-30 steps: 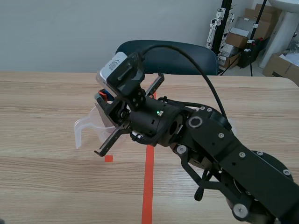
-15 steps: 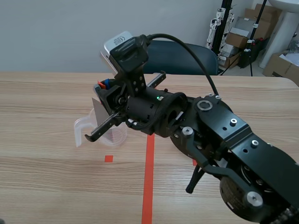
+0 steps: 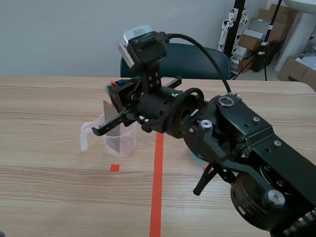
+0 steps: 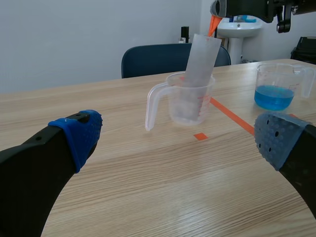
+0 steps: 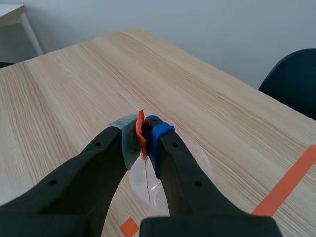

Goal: Do the redox reaction experiment. lift the metal plate out of the left beaker

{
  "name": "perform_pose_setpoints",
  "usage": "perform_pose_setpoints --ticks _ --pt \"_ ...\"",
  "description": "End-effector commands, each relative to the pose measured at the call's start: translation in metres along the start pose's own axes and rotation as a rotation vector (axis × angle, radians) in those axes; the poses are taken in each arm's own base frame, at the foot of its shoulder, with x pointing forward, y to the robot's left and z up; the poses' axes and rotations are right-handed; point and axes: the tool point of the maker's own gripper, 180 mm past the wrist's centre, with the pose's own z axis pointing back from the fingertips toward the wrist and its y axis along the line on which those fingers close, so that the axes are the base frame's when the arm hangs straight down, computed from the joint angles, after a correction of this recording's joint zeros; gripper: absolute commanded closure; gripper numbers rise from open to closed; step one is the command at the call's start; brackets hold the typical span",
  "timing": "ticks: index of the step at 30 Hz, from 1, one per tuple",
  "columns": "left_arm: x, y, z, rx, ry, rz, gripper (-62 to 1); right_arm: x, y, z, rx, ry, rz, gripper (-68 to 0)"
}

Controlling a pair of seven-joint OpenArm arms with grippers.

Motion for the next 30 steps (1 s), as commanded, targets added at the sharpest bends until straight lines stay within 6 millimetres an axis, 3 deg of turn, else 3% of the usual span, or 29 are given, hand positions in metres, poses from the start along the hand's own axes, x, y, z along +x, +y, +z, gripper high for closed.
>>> perform_pose_setpoints --ticks 1,30 --pt "0.007 0.001 -0.004 0.004 -0.035 -0.006 -62.3 0.023 -0.002 -0.005 0.010 -0.053 -0.004 -0.4" --pt "0.007 0.001 -0.004 0.004 -0.035 -0.006 -62.3 0.049 -0.020 -0.021 0.022 0.006 -0.089 -0.4"
